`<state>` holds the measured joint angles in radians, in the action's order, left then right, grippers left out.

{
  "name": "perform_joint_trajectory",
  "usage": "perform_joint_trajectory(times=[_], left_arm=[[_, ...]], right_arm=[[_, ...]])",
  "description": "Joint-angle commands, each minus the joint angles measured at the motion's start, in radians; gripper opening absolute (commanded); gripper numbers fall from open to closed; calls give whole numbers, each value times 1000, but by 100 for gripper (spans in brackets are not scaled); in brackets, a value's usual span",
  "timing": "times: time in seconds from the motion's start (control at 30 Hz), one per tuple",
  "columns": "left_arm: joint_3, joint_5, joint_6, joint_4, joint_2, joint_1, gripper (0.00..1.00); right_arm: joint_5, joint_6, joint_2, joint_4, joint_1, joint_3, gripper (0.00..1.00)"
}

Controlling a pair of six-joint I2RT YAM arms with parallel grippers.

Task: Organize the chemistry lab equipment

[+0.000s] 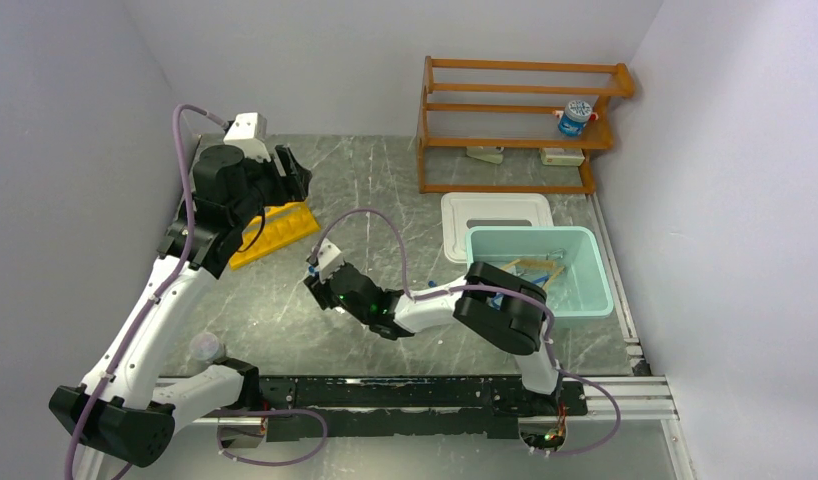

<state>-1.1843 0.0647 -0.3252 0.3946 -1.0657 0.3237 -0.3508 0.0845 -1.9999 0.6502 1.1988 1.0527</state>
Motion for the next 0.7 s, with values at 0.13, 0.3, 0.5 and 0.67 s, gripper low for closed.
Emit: perform_joint_trajectory(times=[0.13, 0.3, 0.5, 0.67], left_arm=[[4, -14, 12, 2, 13, -12, 72], [8, -30, 22, 10, 12, -11, 73], [67, -55, 22, -15, 43, -12, 75], [160, -193, 28, -84, 68, -12, 77]], right_arm=[[76, 57, 157, -101, -25, 1, 60], [97, 110, 293, -192, -75, -61, 60], [98, 210, 458, -482, -219, -117, 58], [37, 191, 469, -795, -287, -63, 59]])
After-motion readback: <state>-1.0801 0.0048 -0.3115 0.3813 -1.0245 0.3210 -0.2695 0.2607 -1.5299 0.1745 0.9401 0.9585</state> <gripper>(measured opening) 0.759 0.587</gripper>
